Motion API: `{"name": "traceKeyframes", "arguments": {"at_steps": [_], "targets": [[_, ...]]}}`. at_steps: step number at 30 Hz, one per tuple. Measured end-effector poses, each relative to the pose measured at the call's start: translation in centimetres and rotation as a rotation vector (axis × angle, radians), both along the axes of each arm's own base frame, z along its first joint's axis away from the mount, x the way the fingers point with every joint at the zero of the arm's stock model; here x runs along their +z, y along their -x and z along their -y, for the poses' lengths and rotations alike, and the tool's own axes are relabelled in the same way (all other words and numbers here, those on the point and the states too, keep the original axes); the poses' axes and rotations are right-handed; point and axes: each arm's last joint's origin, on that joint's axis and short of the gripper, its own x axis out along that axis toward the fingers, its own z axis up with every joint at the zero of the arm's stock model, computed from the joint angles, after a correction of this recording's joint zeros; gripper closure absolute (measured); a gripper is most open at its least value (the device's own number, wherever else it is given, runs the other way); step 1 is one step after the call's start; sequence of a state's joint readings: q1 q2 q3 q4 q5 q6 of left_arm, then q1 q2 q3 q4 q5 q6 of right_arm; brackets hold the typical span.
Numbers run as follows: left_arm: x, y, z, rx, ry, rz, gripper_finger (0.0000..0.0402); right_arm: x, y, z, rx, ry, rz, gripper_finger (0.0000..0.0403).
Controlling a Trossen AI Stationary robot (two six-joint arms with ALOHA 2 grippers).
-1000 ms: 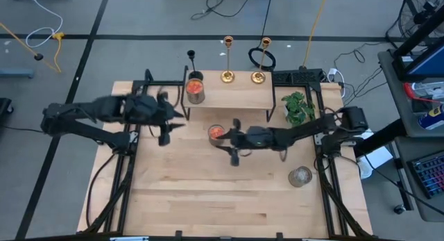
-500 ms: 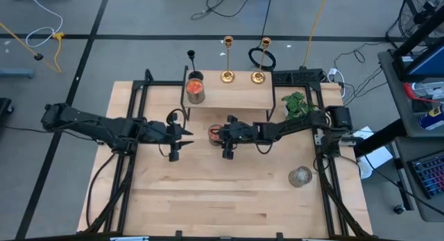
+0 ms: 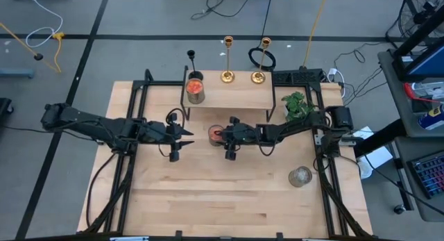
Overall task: Pick & Place candle stick holders
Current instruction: Put the orange scented candle on the shelf
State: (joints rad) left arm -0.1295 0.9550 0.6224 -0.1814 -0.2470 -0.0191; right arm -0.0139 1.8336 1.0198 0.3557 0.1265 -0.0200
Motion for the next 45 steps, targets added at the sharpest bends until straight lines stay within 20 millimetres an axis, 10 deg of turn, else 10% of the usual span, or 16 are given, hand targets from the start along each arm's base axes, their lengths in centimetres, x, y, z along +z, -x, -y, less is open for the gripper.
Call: {"name": "traceKeyframes", "arguments": {"at_steps": [21,30,45], "targets": [[0.0,0.0,0.0,-0.004,-0.005,-0.002,0.0259,-0.6,0.4,0.6,0.131,0.048,-0.035,0.0395],[0.0,0.0,0.0,-0.005,-0.006,-0.005,0.0259,-0.2,0.5,0.4,0.128,0.033,-0.033,0.0396],[0.0,0.0,0.0,-0.008,-0.011,-0.003,0.0259,0.3,1.1,0.3,0.148,0.058,-0.077,0.0283]]}}
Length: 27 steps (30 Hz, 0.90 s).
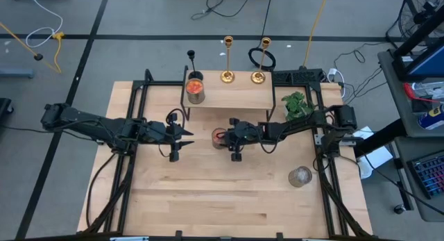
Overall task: Pick & Place candle stick holders
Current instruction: Put the orange scented candle on the shelf
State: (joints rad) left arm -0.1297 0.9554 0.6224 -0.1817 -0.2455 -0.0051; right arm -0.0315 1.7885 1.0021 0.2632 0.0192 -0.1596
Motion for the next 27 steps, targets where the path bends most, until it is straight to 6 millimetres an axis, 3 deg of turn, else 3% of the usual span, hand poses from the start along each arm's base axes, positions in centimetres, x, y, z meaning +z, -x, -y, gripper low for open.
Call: {"name": "traceKeyframes", "arguments": {"at_steps": [6,12,17,22,27], "targets": [[0.1,0.0,0.0,0.000,0.001,0.007,0.0259,-0.3,0.3,0.1,-0.008,-0.003,-0.057,0.0319],[0.1,0.0,0.0,0.000,0.001,0.007,0.0259,0.1,0.4,0.1,-0.002,0.003,-0.046,0.0391],[0.0,0.0,0.0,0.000,0.000,0.003,0.0259,0.2,0.5,0.0,0.003,0.004,-0.053,0.0390],[0.0,0.0,0.0,0.000,0.000,-0.002,0.0259,2.1,1.7,-0.7,0.013,0.002,-0.061,0.0398],[0.0,0.0,0.0,0.000,-0.001,-0.003,0.0259,6.7,3.7,-1.5,-0.022,-0.046,0.024,0.0400]]}}
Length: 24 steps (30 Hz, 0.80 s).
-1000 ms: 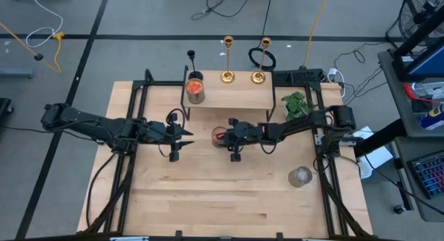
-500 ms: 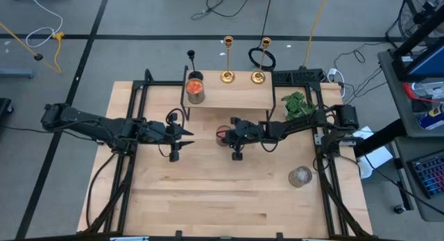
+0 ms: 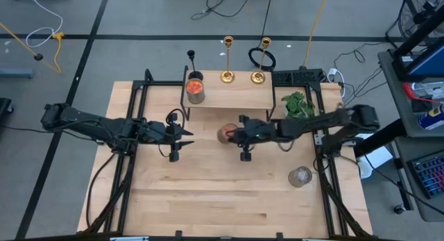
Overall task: Pick & Place candle stick holders
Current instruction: Put the orange scented candle on the shelf
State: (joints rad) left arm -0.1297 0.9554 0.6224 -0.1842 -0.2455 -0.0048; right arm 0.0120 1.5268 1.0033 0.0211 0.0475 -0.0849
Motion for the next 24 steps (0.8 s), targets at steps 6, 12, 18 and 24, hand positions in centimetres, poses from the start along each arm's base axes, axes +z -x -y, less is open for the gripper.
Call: {"name": "traceKeyframes", "arguments": {"at_steps": [6,12,18,24], "targets": [[0.1,-0.1,0.0,0.000,0.002,0.014,0.0259,4.4,3.3,-1.9,-0.004,0.011,0.084,0.0401],[0.4,-0.2,0.0,-0.009,-0.012,0.043,0.0259,8.6,7.1,-0.9,-0.209,0.146,0.116,0.0402],[1.0,-0.5,0.0,-0.026,-0.043,0.107,0.0259,12.2,9.8,2.4,-0.404,0.178,0.084,0.0402],[1.3,-0.6,0.1,-0.034,-0.059,0.138,0.0259,12.1,10.4,5.8,-0.434,0.085,0.024,0.0402]]}}
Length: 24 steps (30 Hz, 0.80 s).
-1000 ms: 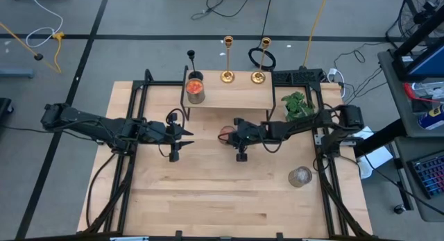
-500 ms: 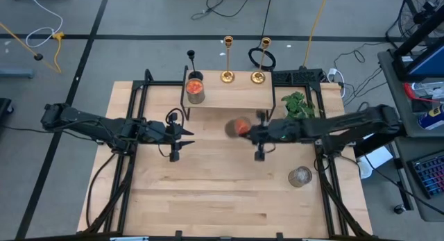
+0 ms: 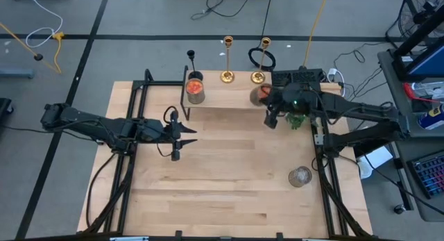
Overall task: Pick & Place candle stick holders
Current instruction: Put the orange scented candle on the shelf
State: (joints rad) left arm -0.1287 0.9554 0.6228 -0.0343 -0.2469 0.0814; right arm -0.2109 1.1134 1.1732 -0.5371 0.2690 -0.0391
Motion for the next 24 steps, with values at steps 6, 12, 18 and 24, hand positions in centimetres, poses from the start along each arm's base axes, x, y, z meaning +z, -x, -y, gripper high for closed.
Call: {"name": "traceKeyframes", "arguments": {"at_steps": [6,12,18,24], "targets": [[0.0,0.0,0.0,0.003,0.005,0.003,0.0259,-1.4,-0.6,2.4,-0.017,-0.079,-0.058,0.0402],[0.0,0.0,0.0,0.003,0.007,0.003,0.0259,-2.5,-1.0,4.1,-0.061,-0.110,-0.103,0.0403],[0.0,0.0,0.0,0.003,0.007,0.002,0.0259,-2.6,-1.2,5.1,-0.024,-0.152,-0.070,0.0397],[0.0,0.0,0.0,0.002,0.008,0.002,0.0259,-2.6,-0.9,6.2,-0.058,-0.130,-0.061,0.0386]]}}
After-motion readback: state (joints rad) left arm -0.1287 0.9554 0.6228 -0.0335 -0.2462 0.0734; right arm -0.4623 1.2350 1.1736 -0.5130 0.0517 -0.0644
